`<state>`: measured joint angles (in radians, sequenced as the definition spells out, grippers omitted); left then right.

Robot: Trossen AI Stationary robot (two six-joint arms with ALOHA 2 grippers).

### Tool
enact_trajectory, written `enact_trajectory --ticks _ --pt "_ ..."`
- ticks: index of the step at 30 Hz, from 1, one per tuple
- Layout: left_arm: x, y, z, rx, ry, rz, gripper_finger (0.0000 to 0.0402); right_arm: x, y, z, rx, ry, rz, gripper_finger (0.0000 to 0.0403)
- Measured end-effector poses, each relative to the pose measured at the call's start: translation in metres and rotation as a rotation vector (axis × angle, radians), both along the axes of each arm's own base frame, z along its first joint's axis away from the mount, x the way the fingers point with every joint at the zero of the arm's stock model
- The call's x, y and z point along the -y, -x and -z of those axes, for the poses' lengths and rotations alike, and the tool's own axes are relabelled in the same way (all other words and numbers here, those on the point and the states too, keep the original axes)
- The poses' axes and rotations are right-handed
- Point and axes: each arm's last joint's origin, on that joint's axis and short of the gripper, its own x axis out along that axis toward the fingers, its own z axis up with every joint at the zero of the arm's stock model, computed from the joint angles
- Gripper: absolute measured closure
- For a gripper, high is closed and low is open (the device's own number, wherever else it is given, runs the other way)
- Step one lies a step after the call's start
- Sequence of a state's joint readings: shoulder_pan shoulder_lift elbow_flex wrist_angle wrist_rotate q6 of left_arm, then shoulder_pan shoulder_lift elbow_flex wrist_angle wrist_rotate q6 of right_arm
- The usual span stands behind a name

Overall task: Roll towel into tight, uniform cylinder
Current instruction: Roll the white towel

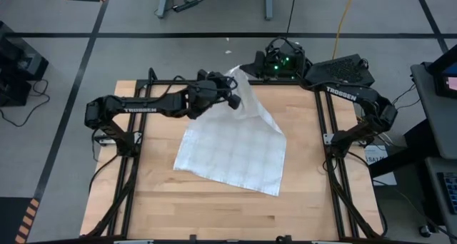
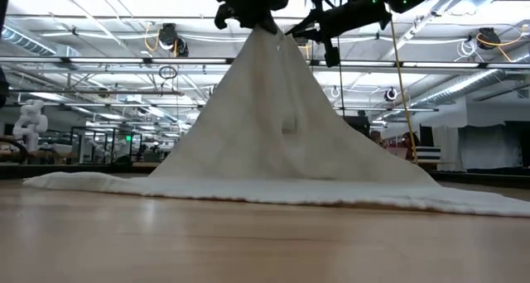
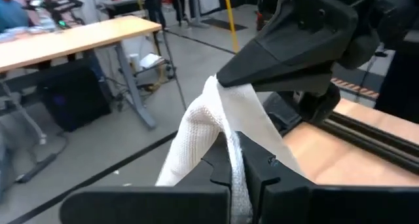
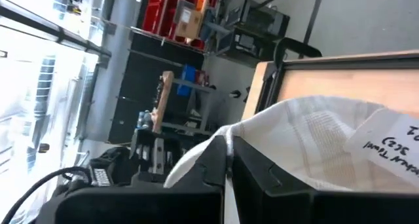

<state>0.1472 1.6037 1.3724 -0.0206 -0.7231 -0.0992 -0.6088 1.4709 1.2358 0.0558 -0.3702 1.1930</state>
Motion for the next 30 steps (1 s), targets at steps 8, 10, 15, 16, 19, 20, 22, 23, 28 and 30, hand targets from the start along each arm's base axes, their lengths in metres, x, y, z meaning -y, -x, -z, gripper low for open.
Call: enact_trajectory --ticks 8,10,15,16,19,20,22,23,28,30 --pt "0.020 -0.001 -0.002 0.011 -0.026 -0.037 0.0396 -0.002 -0.002 -0.006 0.066 -0.029 -0.007 0.0399" --pt "0.020 -0.002 -0.001 0.011 -0.026 -0.036 0.0396 -0.002 -0.002 -0.006 0.069 -0.041 -0.010 0.0399" --pt "0.020 -0.005 0.003 -0.005 -0.027 -0.043 0.0396 -0.003 -0.002 -0.006 0.070 -0.048 -0.048 0.0397" --pt "0.020 -0.004 0.002 0.001 -0.027 -0.045 0.0396 -0.004 -0.002 -0.006 0.070 -0.049 -0.051 0.0395" --pt "0.018 -0.004 0.002 0.001 -0.028 -0.052 0.0396 -0.004 -0.003 -0.006 0.071 -0.060 -0.051 0.0385" --pt "0.018 -0.004 0.002 -0.002 -0.028 -0.053 0.0396 -0.004 -0.002 -0.006 0.072 -0.063 -0.050 0.0380" --pt "0.018 -0.004 0.002 0.000 -0.028 -0.054 0.0396 -0.004 -0.002 -0.005 0.070 -0.069 -0.049 0.0372" --pt "0.018 -0.004 0.002 0.001 -0.028 -0.054 0.0396 -0.004 -0.002 -0.005 0.069 -0.069 -0.049 0.0369" --pt "0.018 -0.004 0.002 0.001 -0.024 -0.038 0.0396 -0.004 -0.002 -0.005 0.062 -0.075 -0.045 0.0356" --pt "0.018 -0.004 0.002 0.000 -0.023 -0.034 0.0396 -0.004 -0.002 -0.005 0.062 -0.075 -0.045 0.0353"
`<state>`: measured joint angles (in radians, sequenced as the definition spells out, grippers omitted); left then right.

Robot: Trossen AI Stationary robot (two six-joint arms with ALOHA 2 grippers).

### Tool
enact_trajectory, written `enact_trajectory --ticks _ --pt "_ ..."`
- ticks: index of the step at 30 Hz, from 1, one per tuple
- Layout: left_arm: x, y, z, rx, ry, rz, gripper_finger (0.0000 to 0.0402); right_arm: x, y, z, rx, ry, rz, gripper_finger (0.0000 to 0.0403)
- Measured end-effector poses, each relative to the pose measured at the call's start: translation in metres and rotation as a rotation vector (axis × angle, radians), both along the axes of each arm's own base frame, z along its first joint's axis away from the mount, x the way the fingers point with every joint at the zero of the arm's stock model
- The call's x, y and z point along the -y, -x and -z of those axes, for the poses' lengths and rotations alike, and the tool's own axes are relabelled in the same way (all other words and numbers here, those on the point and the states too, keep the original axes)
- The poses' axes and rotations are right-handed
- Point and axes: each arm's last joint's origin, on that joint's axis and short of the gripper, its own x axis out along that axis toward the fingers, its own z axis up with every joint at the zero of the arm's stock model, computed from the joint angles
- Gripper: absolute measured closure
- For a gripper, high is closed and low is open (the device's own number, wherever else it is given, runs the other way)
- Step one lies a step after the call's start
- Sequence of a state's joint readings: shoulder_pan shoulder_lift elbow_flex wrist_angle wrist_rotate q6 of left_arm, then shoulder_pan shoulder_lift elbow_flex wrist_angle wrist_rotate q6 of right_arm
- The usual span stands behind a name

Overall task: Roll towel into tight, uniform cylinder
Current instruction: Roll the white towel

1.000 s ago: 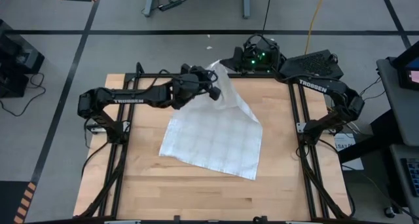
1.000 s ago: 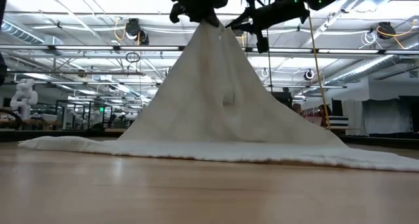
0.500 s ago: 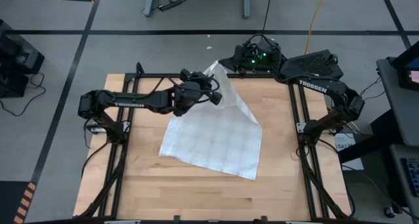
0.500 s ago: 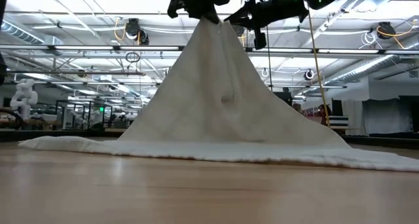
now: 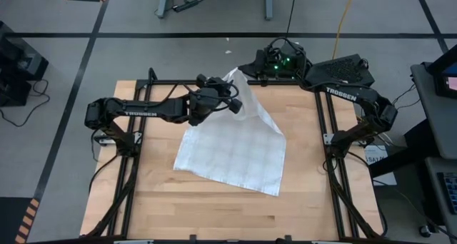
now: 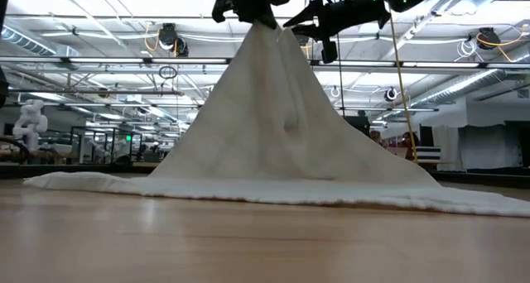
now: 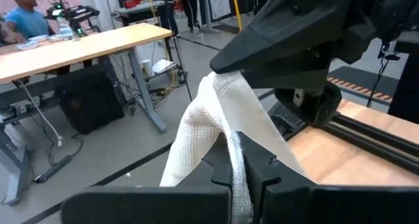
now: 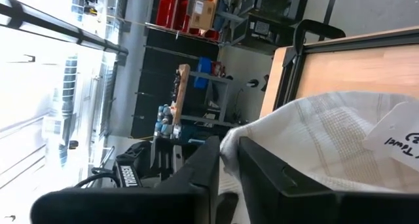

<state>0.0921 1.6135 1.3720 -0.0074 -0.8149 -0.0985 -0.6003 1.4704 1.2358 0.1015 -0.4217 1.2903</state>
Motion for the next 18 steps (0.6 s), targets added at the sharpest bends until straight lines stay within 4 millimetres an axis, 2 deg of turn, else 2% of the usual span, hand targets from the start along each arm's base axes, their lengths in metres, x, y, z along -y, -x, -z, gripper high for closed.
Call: enact_trajectory --ticks 10,18 --pt "-0.011 0.000 -0.002 0.021 0.011 0.031 0.0396 0.000 0.000 0.000 0.001 -0.008 0.001 0.0351" --pt "-0.012 -0.001 -0.003 -0.005 -0.011 0.095 0.0396 0.000 0.000 0.000 0.000 -0.007 0.006 0.0351"
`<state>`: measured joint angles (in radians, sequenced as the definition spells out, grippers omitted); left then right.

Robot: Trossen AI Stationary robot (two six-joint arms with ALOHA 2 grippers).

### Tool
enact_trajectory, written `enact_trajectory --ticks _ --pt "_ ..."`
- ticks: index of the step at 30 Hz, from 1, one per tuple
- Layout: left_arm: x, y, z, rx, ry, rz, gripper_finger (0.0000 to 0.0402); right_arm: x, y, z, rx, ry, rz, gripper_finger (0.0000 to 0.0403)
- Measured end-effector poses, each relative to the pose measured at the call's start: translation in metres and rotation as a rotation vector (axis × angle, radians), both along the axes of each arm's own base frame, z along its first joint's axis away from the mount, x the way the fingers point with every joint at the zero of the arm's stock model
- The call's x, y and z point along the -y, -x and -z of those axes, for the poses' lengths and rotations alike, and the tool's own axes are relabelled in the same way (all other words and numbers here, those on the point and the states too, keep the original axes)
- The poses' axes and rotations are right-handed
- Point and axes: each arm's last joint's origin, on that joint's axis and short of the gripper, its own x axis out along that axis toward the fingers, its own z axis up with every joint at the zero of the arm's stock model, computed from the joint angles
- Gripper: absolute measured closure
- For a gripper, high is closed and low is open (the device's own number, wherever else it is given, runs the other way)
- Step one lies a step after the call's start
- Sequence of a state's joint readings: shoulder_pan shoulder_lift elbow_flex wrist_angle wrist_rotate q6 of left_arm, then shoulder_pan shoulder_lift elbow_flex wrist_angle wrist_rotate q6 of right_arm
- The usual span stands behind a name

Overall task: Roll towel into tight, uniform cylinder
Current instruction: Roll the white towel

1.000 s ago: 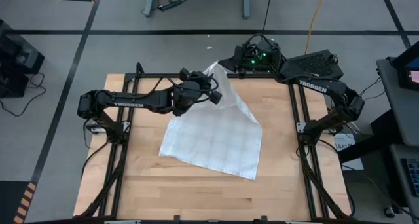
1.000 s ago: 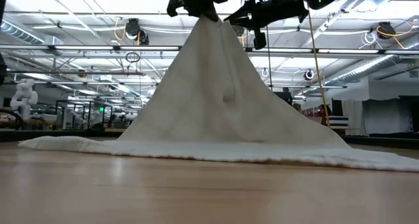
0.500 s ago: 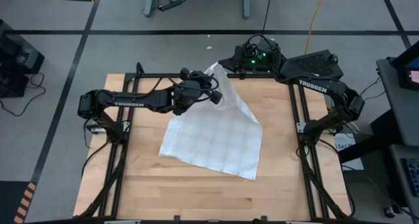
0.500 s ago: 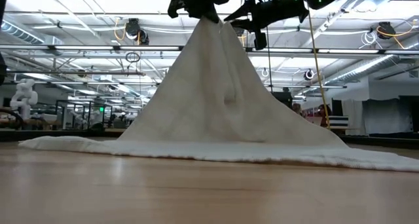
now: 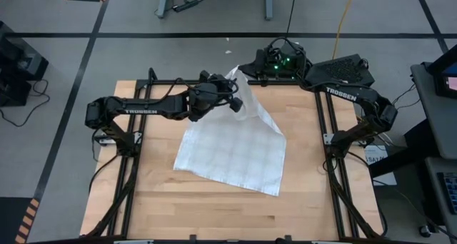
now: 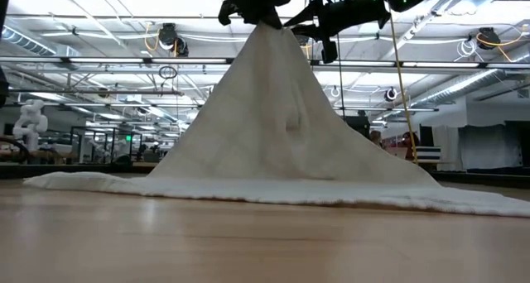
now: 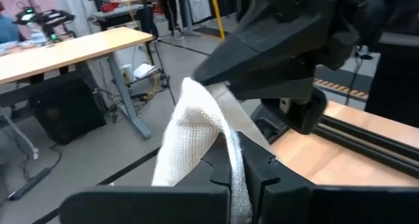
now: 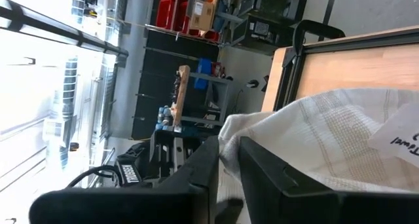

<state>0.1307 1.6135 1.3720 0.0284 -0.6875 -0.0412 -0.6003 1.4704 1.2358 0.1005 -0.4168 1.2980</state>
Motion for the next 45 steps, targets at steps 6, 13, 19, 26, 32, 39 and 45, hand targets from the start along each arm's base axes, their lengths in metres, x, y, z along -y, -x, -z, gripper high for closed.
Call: enact_trajectory --ticks 6,13,19,26,32,39,45 --pt "0.000 -0.002 0.002 -0.004 -0.001 0.004 0.0396 0.000 0.000 0.001 -0.008 -0.005 0.001 0.0351" --pt "0.000 -0.008 0.009 -0.047 -0.028 0.047 0.0396 0.000 0.000 0.001 -0.008 -0.007 -0.001 0.0350" --pt "-0.001 -0.013 0.011 -0.041 -0.045 0.055 0.0396 0.000 0.000 0.001 -0.006 -0.017 -0.005 0.0350" --pt "-0.001 -0.013 0.012 -0.057 -0.065 0.029 0.0396 0.000 0.000 0.001 -0.004 -0.016 -0.008 0.0338" --pt "-0.001 -0.013 0.012 -0.060 -0.068 0.040 0.0396 -0.001 0.000 0.001 -0.001 -0.027 -0.014 0.0298" --pt "-0.001 -0.014 0.012 -0.065 -0.070 0.051 0.0396 -0.001 0.000 0.001 -0.006 -0.034 -0.022 0.0281" --pt "0.000 -0.014 0.012 -0.103 -0.105 0.095 0.0396 -0.001 0.000 0.003 -0.022 -0.041 -0.022 0.0298"
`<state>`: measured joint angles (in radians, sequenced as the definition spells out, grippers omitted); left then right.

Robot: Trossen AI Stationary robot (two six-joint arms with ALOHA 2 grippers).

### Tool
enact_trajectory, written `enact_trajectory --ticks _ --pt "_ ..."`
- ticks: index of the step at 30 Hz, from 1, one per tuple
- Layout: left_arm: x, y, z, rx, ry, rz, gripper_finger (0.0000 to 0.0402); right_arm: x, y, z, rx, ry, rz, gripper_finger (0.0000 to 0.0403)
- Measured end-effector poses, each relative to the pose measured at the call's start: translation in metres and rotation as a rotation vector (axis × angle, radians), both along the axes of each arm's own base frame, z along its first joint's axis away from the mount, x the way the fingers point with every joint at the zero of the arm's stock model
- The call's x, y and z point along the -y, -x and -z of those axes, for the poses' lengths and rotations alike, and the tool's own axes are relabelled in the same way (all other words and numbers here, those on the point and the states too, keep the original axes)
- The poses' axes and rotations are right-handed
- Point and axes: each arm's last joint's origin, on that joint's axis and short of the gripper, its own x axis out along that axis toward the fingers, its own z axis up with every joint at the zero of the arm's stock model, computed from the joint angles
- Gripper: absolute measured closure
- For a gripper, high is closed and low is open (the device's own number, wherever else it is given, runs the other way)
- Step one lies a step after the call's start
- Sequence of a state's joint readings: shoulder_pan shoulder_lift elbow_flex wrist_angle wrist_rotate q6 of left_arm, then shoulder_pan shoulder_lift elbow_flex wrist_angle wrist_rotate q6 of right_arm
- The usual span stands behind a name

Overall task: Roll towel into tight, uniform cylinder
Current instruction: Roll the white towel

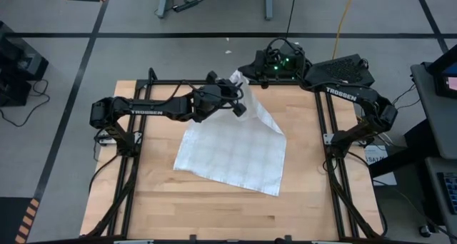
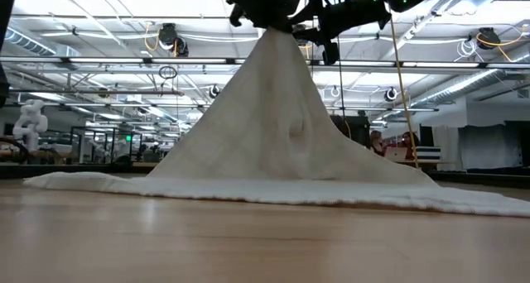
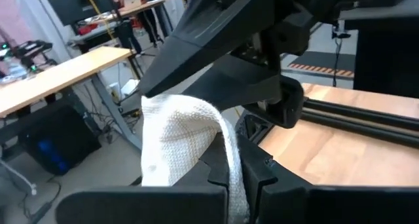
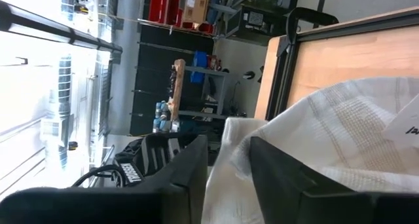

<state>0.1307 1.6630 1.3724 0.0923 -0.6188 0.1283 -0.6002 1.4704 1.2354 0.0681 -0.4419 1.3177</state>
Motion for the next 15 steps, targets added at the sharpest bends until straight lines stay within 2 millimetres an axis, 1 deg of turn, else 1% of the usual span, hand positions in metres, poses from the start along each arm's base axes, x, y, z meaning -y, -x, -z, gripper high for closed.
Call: enact_trajectory --ticks 6,12,15 --pt "0.0002 -0.0002 0.0001 -0.001 0.001 0.013 0.0396 0.0000 0.0000 -0.0001 -0.002 0.015 -0.002 0.0328" --pt "0.0002 -0.0002 0.0004 -0.010 -0.004 0.017 0.0396 0.0000 0.0000 -0.0001 -0.005 0.038 -0.006 0.0391" --pt "0.0006 -0.0007 0.0005 -0.009 0.003 0.047 0.0396 0.0000 0.0000 0.0000 -0.007 0.048 -0.007 0.0396"
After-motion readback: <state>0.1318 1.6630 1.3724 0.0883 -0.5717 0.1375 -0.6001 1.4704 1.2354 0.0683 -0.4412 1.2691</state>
